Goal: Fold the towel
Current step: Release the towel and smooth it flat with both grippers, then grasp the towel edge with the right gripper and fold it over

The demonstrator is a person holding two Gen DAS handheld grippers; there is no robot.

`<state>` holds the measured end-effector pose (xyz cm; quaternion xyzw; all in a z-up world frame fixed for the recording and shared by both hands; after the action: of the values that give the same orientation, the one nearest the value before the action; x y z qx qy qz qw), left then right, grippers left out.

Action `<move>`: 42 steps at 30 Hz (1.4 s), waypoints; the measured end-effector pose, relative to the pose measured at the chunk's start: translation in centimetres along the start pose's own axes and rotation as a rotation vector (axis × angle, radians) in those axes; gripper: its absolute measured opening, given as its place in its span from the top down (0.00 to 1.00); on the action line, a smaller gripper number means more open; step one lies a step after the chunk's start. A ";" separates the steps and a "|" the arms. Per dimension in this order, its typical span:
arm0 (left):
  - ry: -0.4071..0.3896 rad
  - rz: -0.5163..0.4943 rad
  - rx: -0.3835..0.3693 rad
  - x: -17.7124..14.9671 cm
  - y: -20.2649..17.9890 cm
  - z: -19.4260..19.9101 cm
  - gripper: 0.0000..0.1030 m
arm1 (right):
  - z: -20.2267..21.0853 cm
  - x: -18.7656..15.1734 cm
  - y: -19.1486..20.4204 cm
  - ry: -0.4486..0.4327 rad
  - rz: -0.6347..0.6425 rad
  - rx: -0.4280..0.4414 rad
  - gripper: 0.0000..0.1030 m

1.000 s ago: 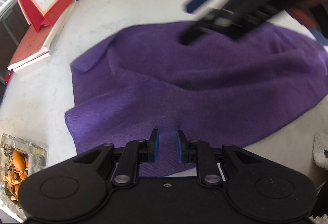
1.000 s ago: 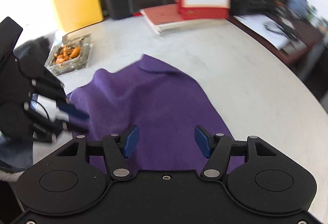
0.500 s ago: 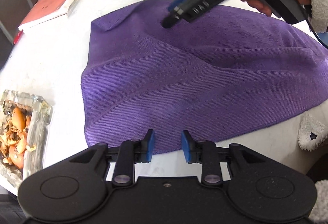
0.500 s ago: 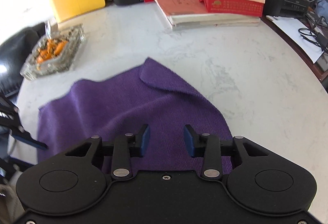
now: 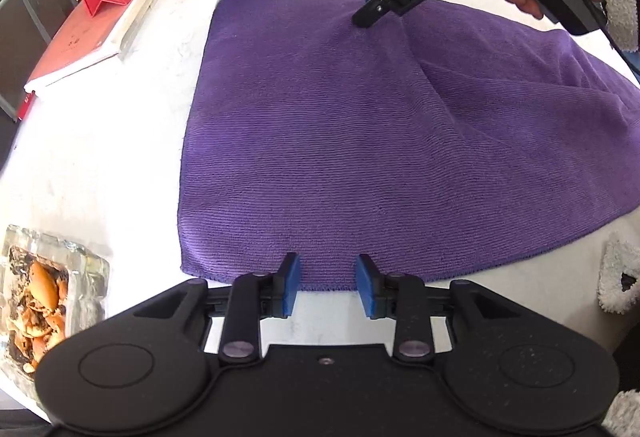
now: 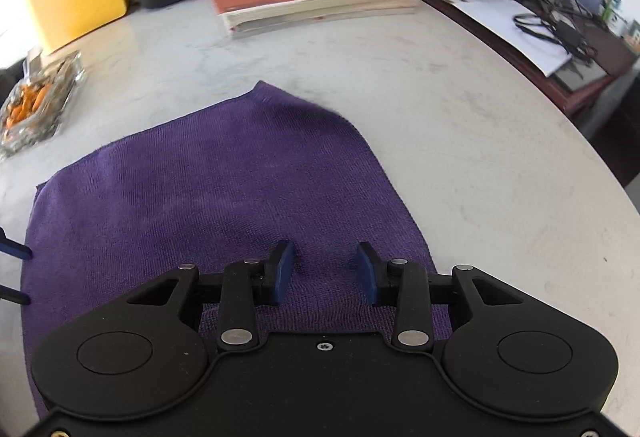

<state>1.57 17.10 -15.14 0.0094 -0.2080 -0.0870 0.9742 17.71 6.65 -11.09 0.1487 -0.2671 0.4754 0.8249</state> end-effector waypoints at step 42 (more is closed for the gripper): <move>-0.036 0.040 0.188 1.8 1.3 4.7 0.71 | 20.5 -24.6 0.2 -0.116 -0.713 -0.202 0.61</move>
<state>1.43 18.14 -10.04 0.0949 -0.2330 -0.0476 0.9667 1.38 -20.82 -8.79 0.1768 -0.2905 0.1202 0.9327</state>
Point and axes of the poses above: each gripper's, at about its wrist camera, not at the fingertips, and z roughly against the way its jaws point, y to its left, x to its top, the point moved 7 cm from there along -z, roughly the way its jaws point, and after that the axes turned 1 degree about -y, right-handed, at the moved point
